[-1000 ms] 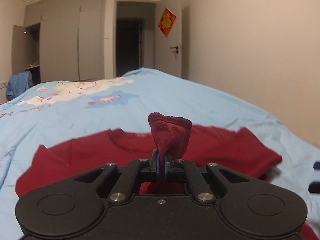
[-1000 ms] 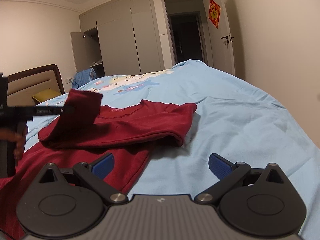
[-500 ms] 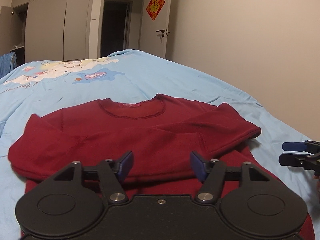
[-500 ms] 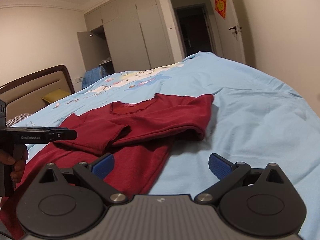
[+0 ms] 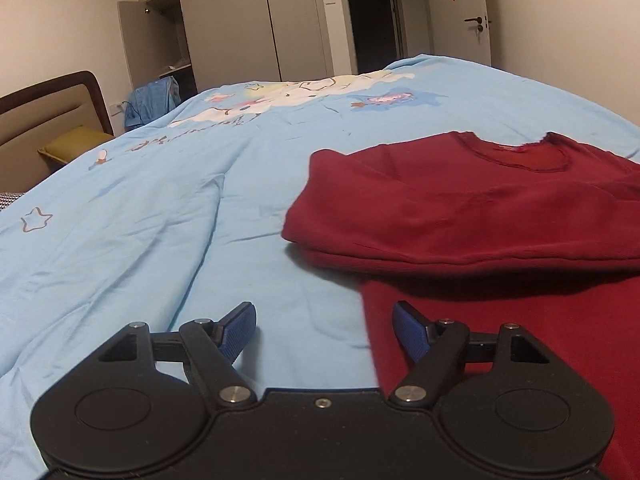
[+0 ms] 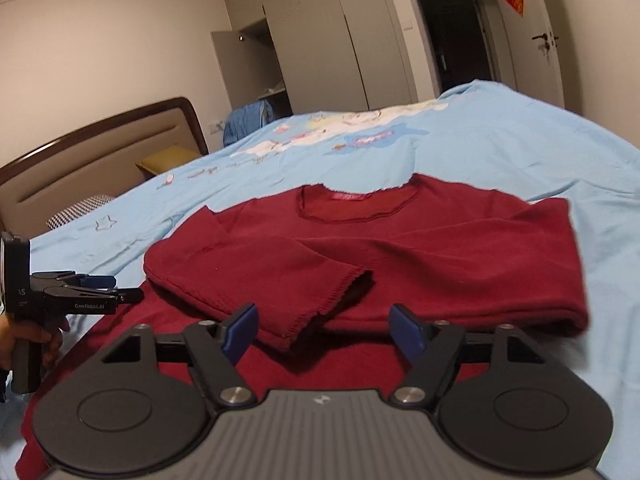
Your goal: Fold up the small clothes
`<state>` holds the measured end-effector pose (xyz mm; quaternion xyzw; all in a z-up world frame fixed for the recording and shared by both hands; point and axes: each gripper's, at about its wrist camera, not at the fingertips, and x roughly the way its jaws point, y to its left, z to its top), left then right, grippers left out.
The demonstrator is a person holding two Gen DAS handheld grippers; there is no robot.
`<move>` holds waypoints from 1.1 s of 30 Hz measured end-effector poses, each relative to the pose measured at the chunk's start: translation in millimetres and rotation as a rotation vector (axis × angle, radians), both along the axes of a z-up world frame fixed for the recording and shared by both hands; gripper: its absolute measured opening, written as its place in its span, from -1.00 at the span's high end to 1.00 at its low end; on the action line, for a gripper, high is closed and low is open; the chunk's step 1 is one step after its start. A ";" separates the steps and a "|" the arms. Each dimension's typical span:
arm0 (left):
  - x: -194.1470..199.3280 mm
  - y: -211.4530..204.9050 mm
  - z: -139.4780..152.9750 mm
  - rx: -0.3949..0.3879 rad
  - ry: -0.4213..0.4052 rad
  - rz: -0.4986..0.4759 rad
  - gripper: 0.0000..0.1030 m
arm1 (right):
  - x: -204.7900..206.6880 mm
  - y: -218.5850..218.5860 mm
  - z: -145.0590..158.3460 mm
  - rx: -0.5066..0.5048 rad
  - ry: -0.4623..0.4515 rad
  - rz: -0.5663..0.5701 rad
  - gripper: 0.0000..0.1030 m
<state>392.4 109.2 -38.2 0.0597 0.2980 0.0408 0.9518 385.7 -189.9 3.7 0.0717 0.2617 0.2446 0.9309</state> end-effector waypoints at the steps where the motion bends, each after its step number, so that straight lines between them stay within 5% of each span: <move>1: 4.3 3.1 -0.1 -0.004 -0.003 -0.002 -0.51 | 6.3 5.3 -1.5 -0.012 0.014 -0.004 -0.41; 5: 19.2 -1.1 -1.8 0.035 -0.025 -0.021 -0.52 | 25.4 18.4 -5.4 -0.033 0.049 -0.026 -0.13; 7: 26.5 -4.0 -2.7 0.056 -0.036 -0.025 -0.52 | 32.6 21.2 -6.0 -0.028 0.060 -0.037 0.37; 10: 35.5 -6.8 -1.8 0.087 -0.064 -0.019 -0.51 | 36.5 22.2 -2.1 -0.031 0.032 -0.063 0.79; 19: 46.9 -17.4 7.9 0.191 -0.182 -0.054 -0.16 | 26.8 19.9 13.3 -0.065 -0.060 -0.051 0.83; 21: 48.4 -20.3 7.7 0.198 -0.172 -0.083 0.53 | 25.2 19.2 13.6 -0.066 -0.063 -0.048 0.83; 24: 46.0 -22.5 8.0 0.225 -0.174 -0.067 0.84 | 21.9 17.3 15.6 -0.077 -0.083 -0.061 0.84; 33: 51.1 -14.3 -3.1 0.211 -0.069 -0.074 0.81 | 23.0 28.1 -3.3 -0.181 -0.005 -0.036 0.85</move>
